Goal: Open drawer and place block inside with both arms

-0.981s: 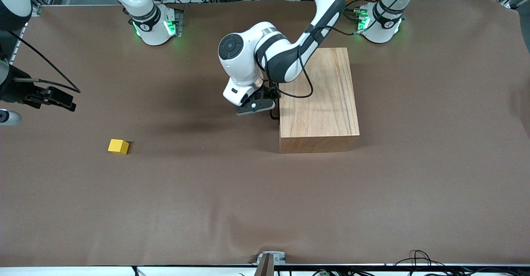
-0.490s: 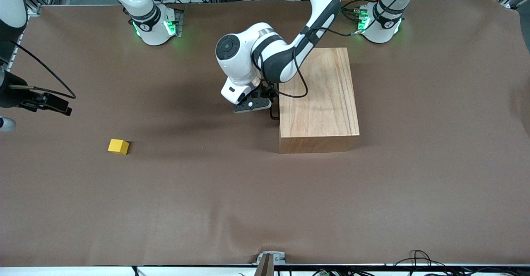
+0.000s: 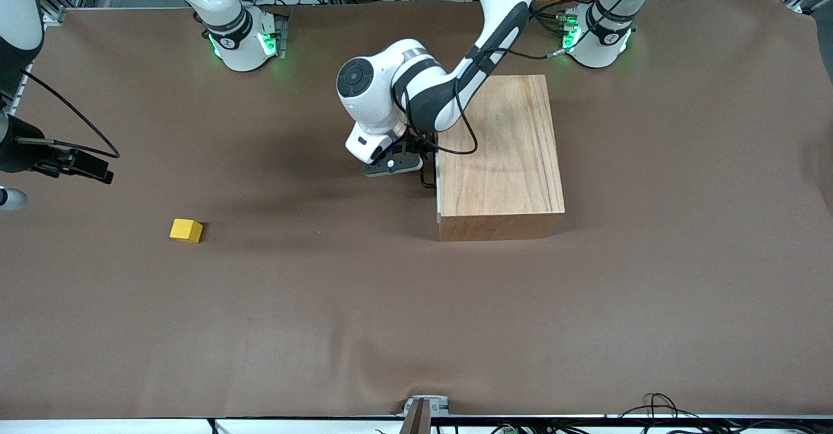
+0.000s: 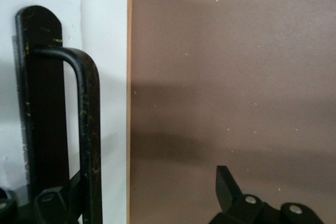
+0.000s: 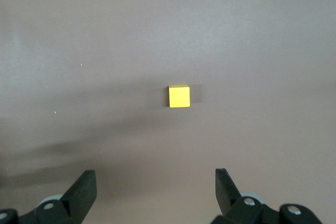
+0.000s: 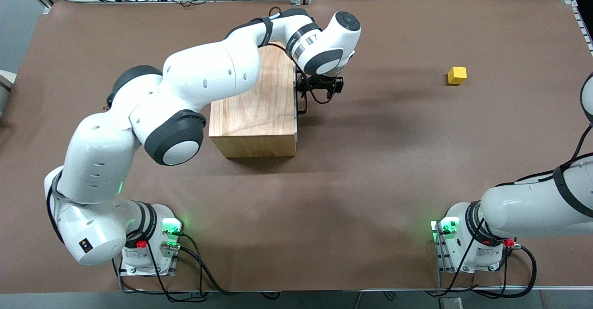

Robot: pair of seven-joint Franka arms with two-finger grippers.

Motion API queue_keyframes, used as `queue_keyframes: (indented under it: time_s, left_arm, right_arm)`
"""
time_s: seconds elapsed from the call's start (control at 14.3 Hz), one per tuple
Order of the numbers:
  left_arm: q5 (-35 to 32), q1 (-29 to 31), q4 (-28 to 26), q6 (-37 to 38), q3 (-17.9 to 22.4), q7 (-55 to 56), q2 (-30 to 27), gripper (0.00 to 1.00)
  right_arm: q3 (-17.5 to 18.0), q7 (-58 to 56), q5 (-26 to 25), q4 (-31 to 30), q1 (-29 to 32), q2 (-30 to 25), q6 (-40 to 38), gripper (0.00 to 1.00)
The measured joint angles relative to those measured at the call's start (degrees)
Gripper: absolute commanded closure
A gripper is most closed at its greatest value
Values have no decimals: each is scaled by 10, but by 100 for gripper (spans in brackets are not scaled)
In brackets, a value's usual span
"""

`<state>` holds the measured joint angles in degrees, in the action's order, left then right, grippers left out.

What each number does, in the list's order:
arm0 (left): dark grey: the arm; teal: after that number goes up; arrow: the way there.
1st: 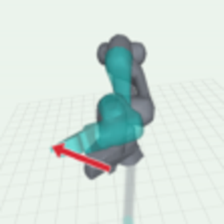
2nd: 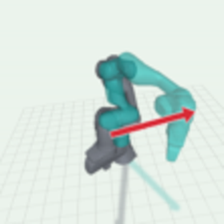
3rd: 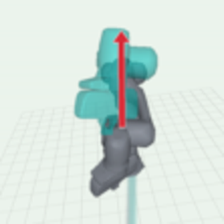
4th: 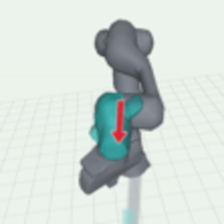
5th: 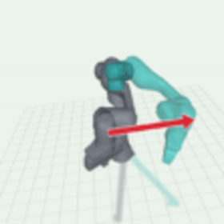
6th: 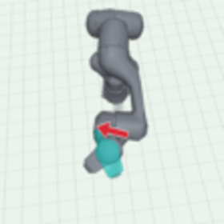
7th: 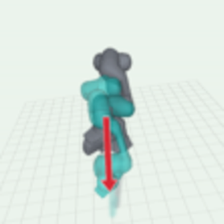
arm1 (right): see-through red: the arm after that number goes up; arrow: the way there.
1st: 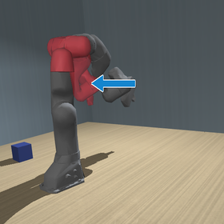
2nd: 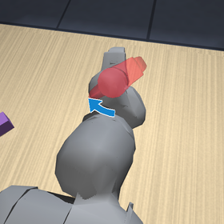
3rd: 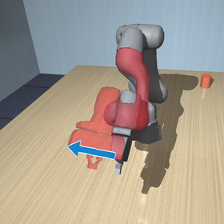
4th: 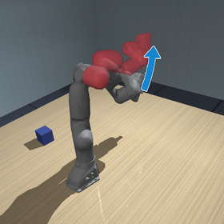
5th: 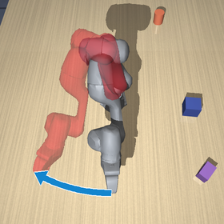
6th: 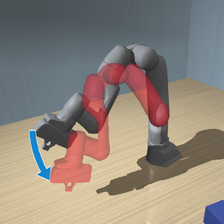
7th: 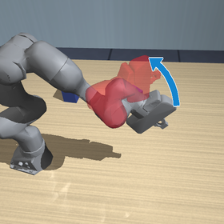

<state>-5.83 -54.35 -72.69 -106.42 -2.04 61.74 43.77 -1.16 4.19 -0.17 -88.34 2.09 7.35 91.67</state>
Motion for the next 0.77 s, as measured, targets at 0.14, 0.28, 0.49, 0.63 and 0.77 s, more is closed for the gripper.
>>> queue_keyframes:
  time_s: [0.14,0.28,0.49,0.63,0.77]
  left_arm:
    - [1,-2,2,-11,-5,0,0,0]
    - [1,-7,2,-21,-8,0,0,0]
    - [1,-14,2,-29,-8,0,0,0]
    - [1,-16,2,-34,-7,0,1,0]
    - [1,-18,2,-39,-7,0,1,0]
  right_arm:
    - [2,0,0,0,-2,6,3,0]
    - [2,0,-1,0,-2,10,6,0]
    - [5,0,-40,1,-5,18,10,0]
    - [7,0,-53,1,-12,31,11,0]
    - [7,1,-56,1,-16,56,15,0]
